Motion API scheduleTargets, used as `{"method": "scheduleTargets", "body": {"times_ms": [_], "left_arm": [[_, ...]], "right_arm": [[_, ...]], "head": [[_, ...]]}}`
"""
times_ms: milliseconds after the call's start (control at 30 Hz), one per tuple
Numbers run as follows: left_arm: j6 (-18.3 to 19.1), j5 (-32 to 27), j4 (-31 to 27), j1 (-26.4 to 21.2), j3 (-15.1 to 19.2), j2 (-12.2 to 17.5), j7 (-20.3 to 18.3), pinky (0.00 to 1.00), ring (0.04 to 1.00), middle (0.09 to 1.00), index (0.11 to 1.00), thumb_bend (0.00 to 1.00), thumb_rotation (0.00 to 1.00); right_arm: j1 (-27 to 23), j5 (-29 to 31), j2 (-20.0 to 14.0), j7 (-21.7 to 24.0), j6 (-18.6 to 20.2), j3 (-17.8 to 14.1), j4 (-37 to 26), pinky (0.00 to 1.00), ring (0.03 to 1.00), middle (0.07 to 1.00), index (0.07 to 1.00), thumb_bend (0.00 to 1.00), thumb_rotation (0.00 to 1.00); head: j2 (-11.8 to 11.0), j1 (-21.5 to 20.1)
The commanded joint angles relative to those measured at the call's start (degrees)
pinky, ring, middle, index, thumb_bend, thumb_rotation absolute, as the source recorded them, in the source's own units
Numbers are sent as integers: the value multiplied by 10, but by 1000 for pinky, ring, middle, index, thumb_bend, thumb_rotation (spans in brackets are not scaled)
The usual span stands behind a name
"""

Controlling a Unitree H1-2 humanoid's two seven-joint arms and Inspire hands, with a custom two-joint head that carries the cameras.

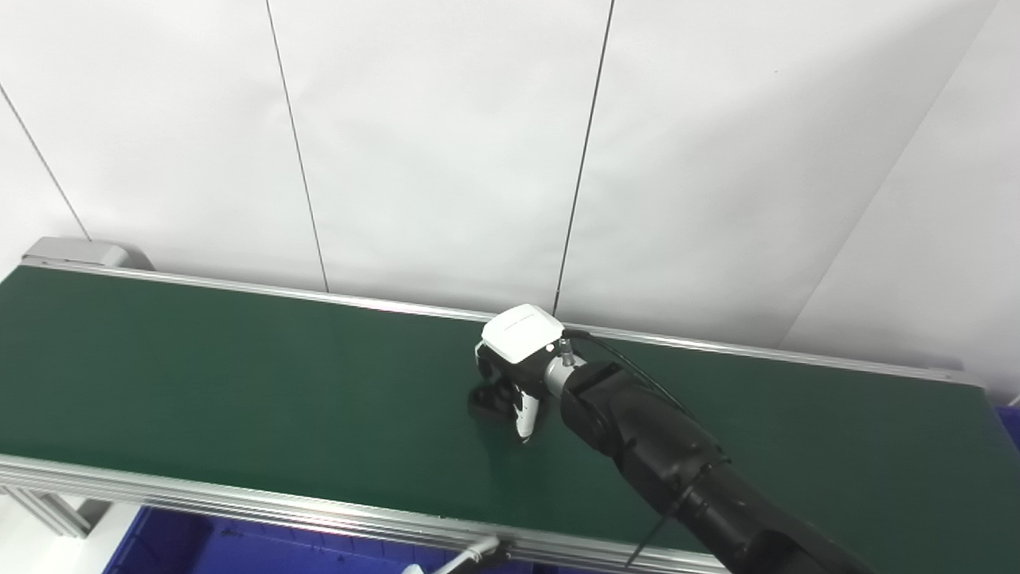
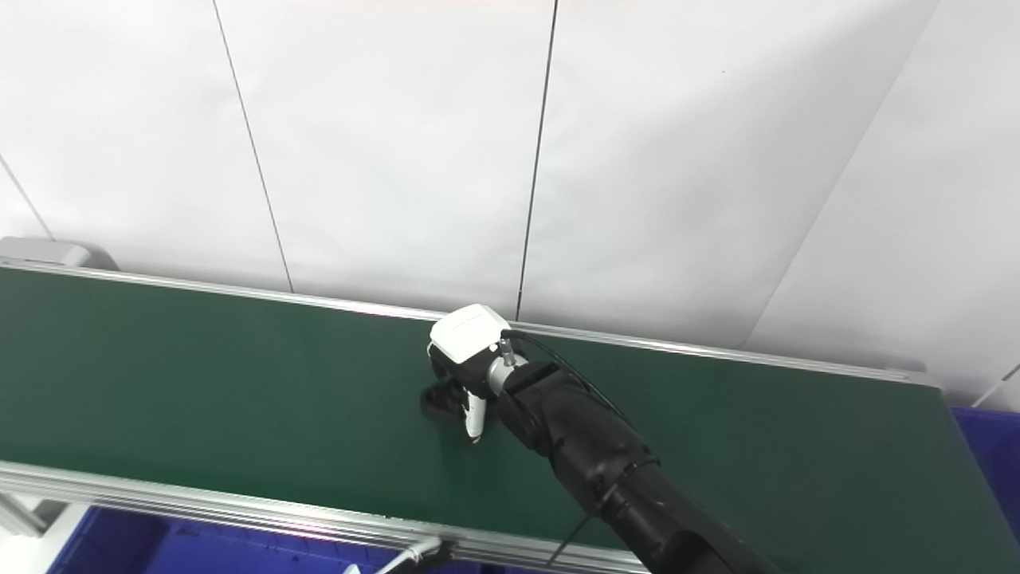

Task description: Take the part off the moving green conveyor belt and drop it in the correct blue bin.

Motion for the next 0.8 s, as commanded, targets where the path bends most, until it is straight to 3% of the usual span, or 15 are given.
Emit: {"method": "scheduleTargets", "body": {"times_ms": [0, 67, 233, 333, 467, 633, 767], "left_arm": [[-18, 13, -15, -4, 6, 0, 8, 800, 879, 913, 896, 867, 557], [-19, 12, -18, -3, 7, 1, 7, 801, 879, 912, 895, 867, 550], [-19, 8, -18, -4, 7, 2, 6, 801, 881, 913, 894, 868, 537], [-18, 8, -18, -5, 6, 2, 8, 795, 877, 909, 891, 868, 532], [-18, 1, -21, -3, 11, 2, -2, 798, 878, 910, 886, 868, 524], [-19, -1, -22, -1, 16, -1, -7, 789, 872, 907, 880, 865, 498], [-19, -6, -26, 2, 20, -3, -15, 799, 876, 907, 880, 884, 493]], "right_arm": [[-10, -34, -17, -19, 16, 15, 13, 505, 482, 435, 516, 529, 3], [-8, -38, -20, -26, 13, 24, 17, 493, 459, 426, 515, 527, 2], [-1, -48, -27, -35, 9, 37, 8, 583, 505, 462, 506, 530, 3], [1, -60, -34, -44, 9, 50, 6, 568, 436, 426, 515, 528, 3], [7, -64, -43, -42, 11, 52, -11, 504, 377, 471, 488, 532, 4], [29, -40, -56, -39, 20, 16, -66, 445, 355, 473, 487, 533, 3], [70, -15, -69, -6, 47, -42, -177, 520, 415, 429, 504, 529, 2]], "head": [[0, 0], [3, 1], [5, -1], [6, -2], [7, -3], [16, -5], [26, -9]]}}
